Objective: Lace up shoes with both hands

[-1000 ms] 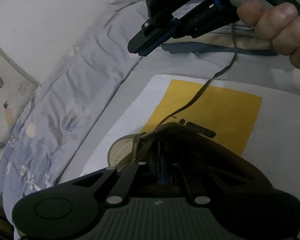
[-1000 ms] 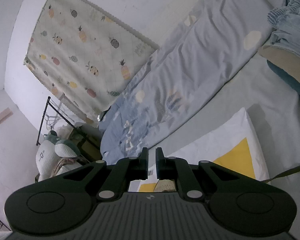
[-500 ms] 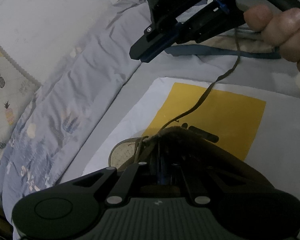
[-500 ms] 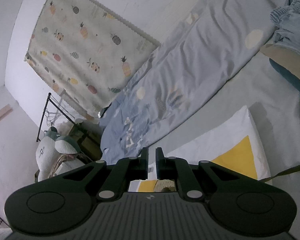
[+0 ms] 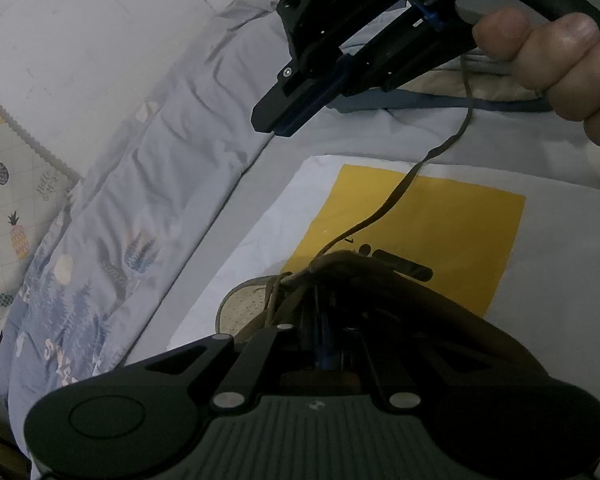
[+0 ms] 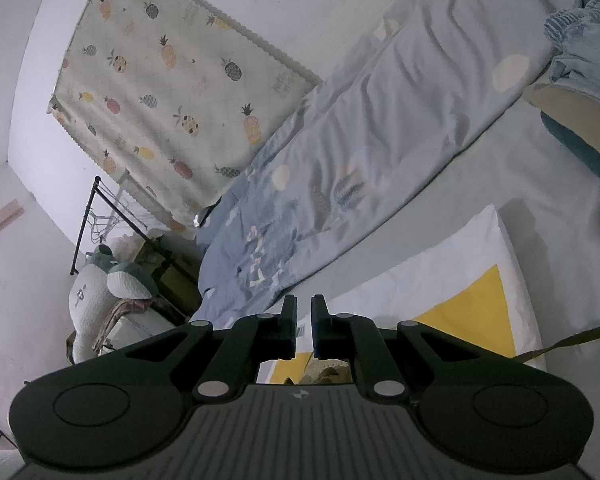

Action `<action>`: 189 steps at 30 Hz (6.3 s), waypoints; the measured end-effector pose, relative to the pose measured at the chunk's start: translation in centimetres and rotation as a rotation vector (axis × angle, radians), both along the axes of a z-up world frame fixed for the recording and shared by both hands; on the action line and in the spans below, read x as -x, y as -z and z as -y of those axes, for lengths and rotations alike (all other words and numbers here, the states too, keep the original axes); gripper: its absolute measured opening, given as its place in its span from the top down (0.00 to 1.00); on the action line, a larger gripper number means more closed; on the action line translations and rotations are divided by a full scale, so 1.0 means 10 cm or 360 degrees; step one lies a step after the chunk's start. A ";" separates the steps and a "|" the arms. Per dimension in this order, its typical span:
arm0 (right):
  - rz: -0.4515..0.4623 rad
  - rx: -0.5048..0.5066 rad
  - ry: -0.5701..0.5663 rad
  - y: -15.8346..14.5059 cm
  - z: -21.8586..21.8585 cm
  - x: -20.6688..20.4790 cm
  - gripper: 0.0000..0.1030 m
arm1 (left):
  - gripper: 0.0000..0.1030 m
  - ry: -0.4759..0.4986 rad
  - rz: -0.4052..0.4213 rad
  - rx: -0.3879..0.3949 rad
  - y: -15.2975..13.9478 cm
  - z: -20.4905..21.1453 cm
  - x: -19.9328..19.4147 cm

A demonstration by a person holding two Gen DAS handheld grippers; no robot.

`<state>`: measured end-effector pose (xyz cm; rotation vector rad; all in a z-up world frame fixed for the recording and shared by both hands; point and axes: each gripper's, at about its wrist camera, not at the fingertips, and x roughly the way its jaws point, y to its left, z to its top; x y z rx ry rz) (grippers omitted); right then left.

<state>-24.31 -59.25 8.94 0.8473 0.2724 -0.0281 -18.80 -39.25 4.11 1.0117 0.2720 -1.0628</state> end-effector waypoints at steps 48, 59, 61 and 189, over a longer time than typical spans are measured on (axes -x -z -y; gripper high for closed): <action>-0.0199 -0.0559 -0.0026 0.62 -0.12 -0.24 0.92 | 0.98 0.0003 -0.0008 0.0046 -0.08 0.22 -0.09; -0.0220 -0.0810 0.0014 0.80 -0.06 -0.29 0.92 | 0.98 -0.0006 -0.0006 0.0047 -0.05 0.21 -0.06; -0.0225 -0.0808 0.0016 0.80 -0.06 -0.30 0.92 | 0.98 -0.0008 -0.0004 0.0048 -0.05 0.21 -0.06; -0.0158 0.0351 0.0803 0.10 -0.27 0.33 0.99 | 0.87 -0.1225 -0.0982 0.1283 -0.05 -0.92 -0.43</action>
